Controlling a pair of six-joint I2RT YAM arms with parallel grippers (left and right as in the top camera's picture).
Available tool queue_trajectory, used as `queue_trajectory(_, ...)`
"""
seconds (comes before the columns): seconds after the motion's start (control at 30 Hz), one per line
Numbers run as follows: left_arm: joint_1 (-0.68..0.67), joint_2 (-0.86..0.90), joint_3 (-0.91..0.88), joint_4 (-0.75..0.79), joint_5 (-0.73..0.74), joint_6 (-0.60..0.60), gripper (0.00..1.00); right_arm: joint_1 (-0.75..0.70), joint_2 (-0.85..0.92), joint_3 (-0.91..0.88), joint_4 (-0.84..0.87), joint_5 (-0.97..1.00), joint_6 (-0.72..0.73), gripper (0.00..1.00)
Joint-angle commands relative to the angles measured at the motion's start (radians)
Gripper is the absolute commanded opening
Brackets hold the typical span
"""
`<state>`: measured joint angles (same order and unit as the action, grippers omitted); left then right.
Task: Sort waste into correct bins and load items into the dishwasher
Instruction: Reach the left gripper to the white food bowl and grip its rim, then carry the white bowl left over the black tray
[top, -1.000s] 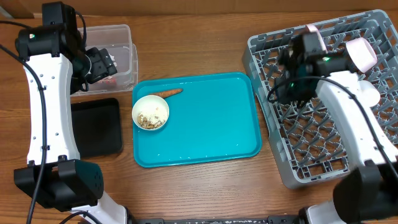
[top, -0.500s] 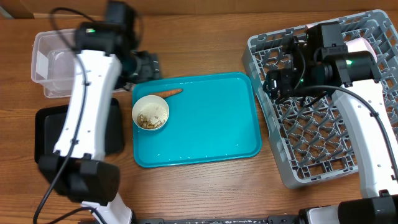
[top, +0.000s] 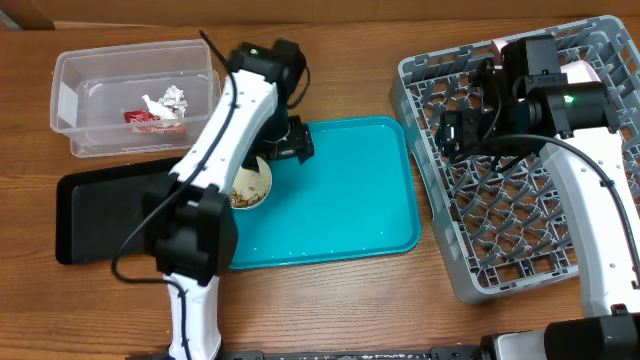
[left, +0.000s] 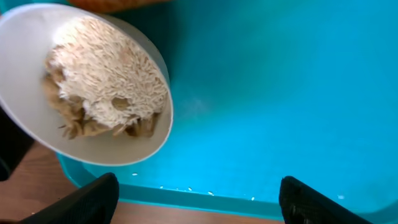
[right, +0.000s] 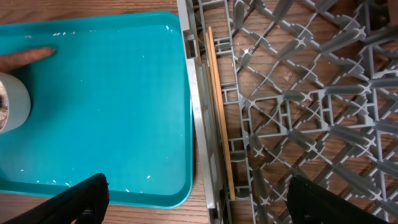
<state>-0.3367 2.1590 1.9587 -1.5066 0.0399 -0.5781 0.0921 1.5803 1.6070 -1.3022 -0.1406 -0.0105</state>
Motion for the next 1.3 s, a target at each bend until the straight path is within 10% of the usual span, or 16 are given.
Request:
queue_trajectory(0.0,0.0,0.06,0.005,-0.006,0.002,-0.048,0.84,-0.002,-0.004,0.012,0.002,0.01,0.008,0.94)
queue_trajectory(1.0,0.0,0.188,-0.015,0.042,-0.1,-0.054,0.49,-0.002,-0.004,0.012,-0.001,0.009,0.008,0.94)
queue_trajectory(1.27,0.0,0.188,-0.082,0.09,-0.1,-0.053,0.19,-0.002,-0.004,0.012,-0.002,0.009,0.008,0.94)
